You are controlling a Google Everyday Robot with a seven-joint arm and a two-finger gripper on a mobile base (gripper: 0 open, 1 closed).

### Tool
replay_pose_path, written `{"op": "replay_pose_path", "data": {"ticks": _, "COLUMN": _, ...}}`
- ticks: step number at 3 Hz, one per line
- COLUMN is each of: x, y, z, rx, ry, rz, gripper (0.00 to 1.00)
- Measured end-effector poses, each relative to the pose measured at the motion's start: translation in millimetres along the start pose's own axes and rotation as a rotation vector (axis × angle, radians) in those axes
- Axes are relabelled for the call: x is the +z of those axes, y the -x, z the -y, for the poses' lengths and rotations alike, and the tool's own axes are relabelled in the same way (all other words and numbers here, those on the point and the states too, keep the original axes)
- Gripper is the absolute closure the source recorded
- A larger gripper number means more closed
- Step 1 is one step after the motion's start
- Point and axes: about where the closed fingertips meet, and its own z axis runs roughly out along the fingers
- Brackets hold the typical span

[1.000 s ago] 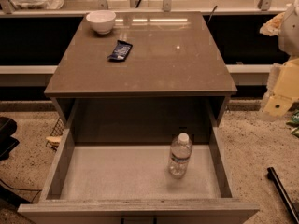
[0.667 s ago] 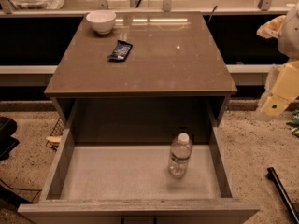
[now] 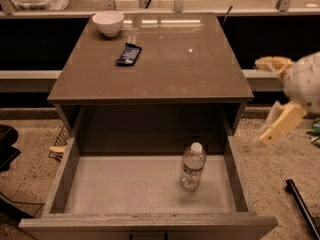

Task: Pick water bottle from top drawer and place on counter

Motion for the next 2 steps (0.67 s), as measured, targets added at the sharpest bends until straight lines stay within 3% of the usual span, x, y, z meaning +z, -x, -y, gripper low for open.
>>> {"op": "replay_pose_path", "data": {"ticks": 1, "x": 24.8, "y": -9.8, "z": -24.0, "rx": 0.032, "ry": 0.049, "rz": 0.192, "gripper": 0.0}}
{"op": "replay_pose_path", "data": {"ticks": 2, "x": 33.4, "y": -12.6, "z": -48.3, "rx": 0.073, "ry": 0.116, "rz": 0.268, "gripper": 0.0}}
